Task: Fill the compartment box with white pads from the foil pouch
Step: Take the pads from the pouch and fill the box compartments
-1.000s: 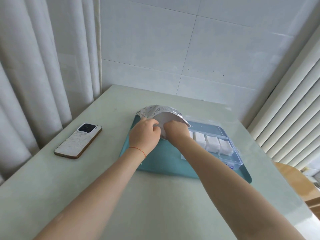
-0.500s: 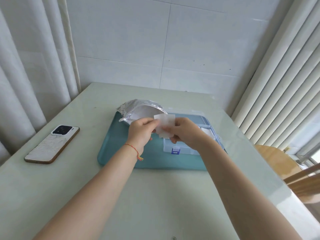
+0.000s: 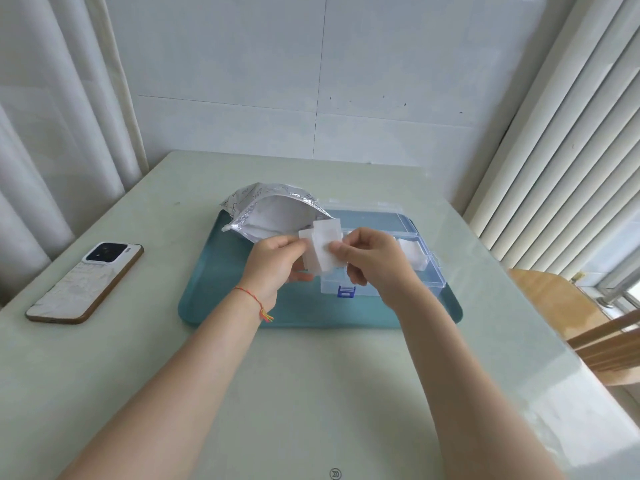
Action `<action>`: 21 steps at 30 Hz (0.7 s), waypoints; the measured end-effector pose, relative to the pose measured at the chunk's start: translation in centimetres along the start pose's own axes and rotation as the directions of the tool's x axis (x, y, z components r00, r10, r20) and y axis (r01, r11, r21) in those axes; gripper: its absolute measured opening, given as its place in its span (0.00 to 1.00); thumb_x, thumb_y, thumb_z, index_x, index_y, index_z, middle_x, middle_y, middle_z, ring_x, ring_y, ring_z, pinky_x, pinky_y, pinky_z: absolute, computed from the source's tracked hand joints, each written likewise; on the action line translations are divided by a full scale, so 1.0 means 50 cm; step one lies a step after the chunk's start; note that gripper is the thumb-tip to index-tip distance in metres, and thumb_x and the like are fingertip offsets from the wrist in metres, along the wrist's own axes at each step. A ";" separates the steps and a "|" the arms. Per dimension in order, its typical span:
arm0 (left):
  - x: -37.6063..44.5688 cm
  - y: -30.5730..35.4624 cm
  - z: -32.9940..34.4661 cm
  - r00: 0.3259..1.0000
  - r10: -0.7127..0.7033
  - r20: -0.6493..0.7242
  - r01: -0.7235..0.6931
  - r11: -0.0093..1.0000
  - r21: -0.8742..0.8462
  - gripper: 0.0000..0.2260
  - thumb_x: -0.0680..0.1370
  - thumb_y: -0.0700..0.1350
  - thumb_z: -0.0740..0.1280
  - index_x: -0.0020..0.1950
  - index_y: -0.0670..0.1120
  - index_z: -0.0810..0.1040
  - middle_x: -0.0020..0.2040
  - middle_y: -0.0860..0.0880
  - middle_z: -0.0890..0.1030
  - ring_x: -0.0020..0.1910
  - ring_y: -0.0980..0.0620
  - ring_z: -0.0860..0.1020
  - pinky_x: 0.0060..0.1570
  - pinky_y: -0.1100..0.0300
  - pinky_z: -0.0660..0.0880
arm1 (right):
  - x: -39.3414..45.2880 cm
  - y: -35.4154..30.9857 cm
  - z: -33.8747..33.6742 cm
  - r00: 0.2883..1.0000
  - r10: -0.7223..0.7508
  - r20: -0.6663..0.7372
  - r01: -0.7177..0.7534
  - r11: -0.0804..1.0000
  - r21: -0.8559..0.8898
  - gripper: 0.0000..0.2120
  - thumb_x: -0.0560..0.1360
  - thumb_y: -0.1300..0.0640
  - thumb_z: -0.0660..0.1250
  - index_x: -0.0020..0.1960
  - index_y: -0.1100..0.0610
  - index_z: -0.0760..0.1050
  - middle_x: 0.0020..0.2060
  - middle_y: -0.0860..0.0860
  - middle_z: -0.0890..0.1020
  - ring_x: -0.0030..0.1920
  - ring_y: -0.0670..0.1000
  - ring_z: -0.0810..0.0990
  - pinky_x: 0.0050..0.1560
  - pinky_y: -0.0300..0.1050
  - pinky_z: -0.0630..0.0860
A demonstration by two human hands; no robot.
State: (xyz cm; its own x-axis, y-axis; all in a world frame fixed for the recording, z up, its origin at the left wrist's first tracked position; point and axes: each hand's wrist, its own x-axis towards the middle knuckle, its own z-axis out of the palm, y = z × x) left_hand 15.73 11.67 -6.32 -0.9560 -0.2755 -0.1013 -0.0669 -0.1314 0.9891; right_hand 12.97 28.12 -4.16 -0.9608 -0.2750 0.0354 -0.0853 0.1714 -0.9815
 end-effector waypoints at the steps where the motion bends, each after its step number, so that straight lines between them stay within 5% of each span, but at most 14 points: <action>1: -0.003 0.002 -0.001 1.000 -0.009 0.018 0.010 1.000 -0.023 0.07 0.79 0.38 0.65 0.48 0.42 0.83 0.44 0.41 0.83 0.39 0.45 0.81 0.30 0.59 0.78 | 0.000 -0.001 0.004 1.000 0.007 -0.007 -0.007 1.000 0.012 0.12 0.75 0.60 0.73 0.39 0.61 0.71 0.22 0.49 0.75 0.21 0.49 0.66 0.23 0.36 0.61; 9: -0.025 0.024 -0.001 0.987 -0.049 0.155 0.077 0.981 -0.181 0.13 0.82 0.46 0.60 0.49 0.43 0.83 0.42 0.44 0.85 0.38 0.48 0.82 0.32 0.59 0.78 | -0.002 -0.001 0.029 0.997 -0.020 -0.072 0.007 0.985 -0.174 0.16 0.71 0.53 0.76 0.34 0.56 0.71 0.24 0.48 0.74 0.23 0.46 0.67 0.26 0.35 0.65; 13: -0.026 0.019 0.000 0.985 0.015 0.172 0.002 0.995 -0.096 0.11 0.81 0.50 0.63 0.47 0.46 0.83 0.39 0.47 0.83 0.36 0.50 0.80 0.29 0.61 0.73 | 0.000 0.000 0.030 0.991 -0.083 -0.100 0.050 0.953 -0.298 0.15 0.71 0.51 0.76 0.36 0.56 0.72 0.29 0.48 0.75 0.27 0.46 0.69 0.29 0.36 0.66; 16: -0.022 0.010 -0.001 0.995 0.077 0.062 -0.078 0.997 0.016 0.11 0.79 0.42 0.67 0.36 0.48 0.82 0.33 0.46 0.76 0.29 0.50 0.71 0.25 0.62 0.68 | -0.006 0.003 0.033 0.973 -0.207 -0.098 0.148 0.896 -0.419 0.16 0.69 0.46 0.76 0.48 0.53 0.74 0.39 0.48 0.77 0.34 0.46 0.73 0.36 0.37 0.69; 19: -0.023 0.010 -0.003 0.995 0.101 0.021 -0.102 0.992 0.075 0.11 0.77 0.41 0.68 0.35 0.47 0.80 0.29 0.48 0.74 0.24 0.51 0.66 0.24 0.62 0.63 | -0.016 0.005 0.035 0.937 -0.342 0.078 0.334 0.804 -0.493 0.36 0.63 0.44 0.80 0.66 0.50 0.70 0.56 0.45 0.73 0.50 0.46 0.75 0.50 0.35 0.70; 21: -0.027 0.011 -0.002 0.993 0.116 0.019 -0.118 0.989 0.094 0.08 0.77 0.41 0.69 0.37 0.46 0.81 0.28 0.50 0.72 0.25 0.52 0.64 0.23 0.63 0.63 | -0.019 0.009 0.039 0.910 -0.371 0.185 0.402 0.681 -0.612 0.46 0.62 0.41 0.79 0.74 0.51 0.62 0.65 0.45 0.69 0.63 0.48 0.70 0.60 0.43 0.68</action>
State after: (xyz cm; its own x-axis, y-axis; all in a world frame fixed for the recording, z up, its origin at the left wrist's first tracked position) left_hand 17.00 11.86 -5.65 -0.9625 -0.2706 0.0166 0.0195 -0.0081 0.9998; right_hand 14.37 26.60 -4.98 -0.7937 -0.4889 0.3618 -0.6060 0.5849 -0.5391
